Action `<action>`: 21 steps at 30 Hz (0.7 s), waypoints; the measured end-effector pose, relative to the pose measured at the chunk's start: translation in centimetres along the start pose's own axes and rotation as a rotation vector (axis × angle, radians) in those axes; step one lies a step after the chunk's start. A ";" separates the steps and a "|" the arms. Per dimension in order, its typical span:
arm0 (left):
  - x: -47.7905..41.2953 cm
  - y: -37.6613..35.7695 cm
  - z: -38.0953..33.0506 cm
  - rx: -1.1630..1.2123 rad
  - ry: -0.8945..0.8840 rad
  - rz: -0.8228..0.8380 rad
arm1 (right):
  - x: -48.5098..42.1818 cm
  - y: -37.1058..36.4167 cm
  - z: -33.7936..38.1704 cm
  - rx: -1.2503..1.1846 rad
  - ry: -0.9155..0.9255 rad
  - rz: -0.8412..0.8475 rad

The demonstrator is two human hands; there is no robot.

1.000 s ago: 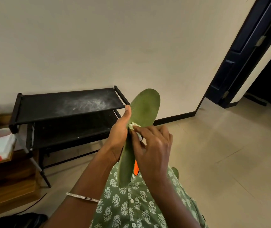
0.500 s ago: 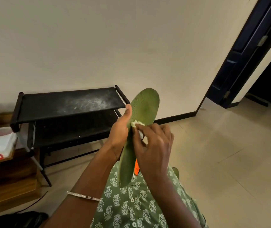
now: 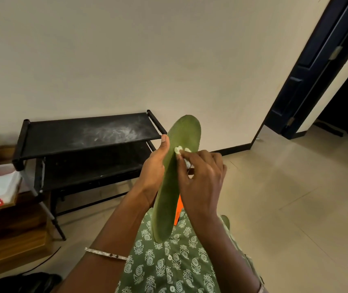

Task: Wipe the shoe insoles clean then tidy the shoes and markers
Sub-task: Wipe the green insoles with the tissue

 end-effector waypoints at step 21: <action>-0.1 -0.4 0.8 -0.010 0.040 0.010 | 2.1 0.9 -0.1 -0.035 0.064 0.010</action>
Point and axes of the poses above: each hand's wrist, its own x-axis away from the middle knuckle, its own y-axis out of the back of the hand, z = x × y, the point moved 9 cm from there along -x, towards the middle knuckle, and after that the axes turned 4 degrees about -z, right-handed, at the moved point
